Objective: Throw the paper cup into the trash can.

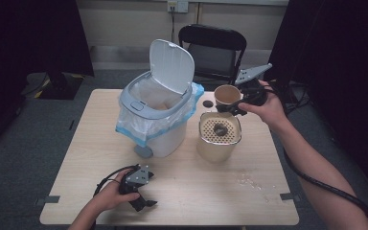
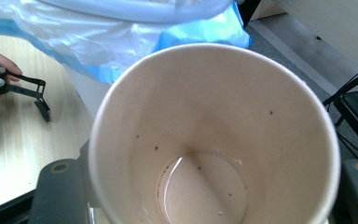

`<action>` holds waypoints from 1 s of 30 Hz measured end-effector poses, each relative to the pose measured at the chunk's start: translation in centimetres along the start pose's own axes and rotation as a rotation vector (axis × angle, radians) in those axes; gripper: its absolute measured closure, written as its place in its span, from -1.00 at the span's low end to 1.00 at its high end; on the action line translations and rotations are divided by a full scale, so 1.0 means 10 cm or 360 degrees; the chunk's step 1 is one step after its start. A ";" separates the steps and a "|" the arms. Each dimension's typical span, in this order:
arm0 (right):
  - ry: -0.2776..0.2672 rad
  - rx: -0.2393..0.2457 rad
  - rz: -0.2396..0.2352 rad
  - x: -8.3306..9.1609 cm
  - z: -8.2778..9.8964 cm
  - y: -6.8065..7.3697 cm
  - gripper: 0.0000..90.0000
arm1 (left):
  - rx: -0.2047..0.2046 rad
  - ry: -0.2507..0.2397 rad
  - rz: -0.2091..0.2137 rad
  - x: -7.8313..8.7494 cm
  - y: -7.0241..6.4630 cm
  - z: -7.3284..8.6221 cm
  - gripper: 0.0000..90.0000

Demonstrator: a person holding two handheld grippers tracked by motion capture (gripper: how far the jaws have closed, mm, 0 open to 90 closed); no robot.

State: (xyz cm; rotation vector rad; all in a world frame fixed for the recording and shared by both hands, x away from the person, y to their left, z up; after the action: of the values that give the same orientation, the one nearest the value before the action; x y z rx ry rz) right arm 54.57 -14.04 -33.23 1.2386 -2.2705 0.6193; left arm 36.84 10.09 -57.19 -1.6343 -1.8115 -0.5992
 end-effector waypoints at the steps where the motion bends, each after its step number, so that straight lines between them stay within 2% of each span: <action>1: 0.0002 0.0006 -0.0007 0.01 -0.02 0.01 -0.40 | -0.0001 0.0004 -0.0004 0.00 0.00 0.00 -1.00; 7: 0.0019 0.0040 -0.0026 0.05 -0.15 0.08 -0.40 | -0.0001 0.0007 -0.0005 0.00 0.00 0.00 -1.00; 15: -0.0008 0.0050 -0.0061 0.11 -0.35 0.15 -0.40 | -0.0005 -0.0009 0.0003 0.00 0.00 0.00 -1.00; 30: -0.0013 0.0071 -0.0139 0.12 -0.57 0.28 -0.41 | -0.0005 -0.0005 -0.0001 0.00 0.00 0.00 -1.00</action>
State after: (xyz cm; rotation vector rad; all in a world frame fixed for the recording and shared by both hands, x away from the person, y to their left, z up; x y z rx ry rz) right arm 52.68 -10.06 -28.53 1.3556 -2.2073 0.6367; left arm 36.86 10.06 -57.20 -1.6375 -1.8145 -0.6006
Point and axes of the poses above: each handheld gripper's, and its own axes: x roughly backward along the jaws, z roughly out of its underside, y roughly to its left, the point moved 10 cm from there along -x, roughly forward along the jaws, and after that the axes turned 5 degrees about z, right-handed, at the moved point
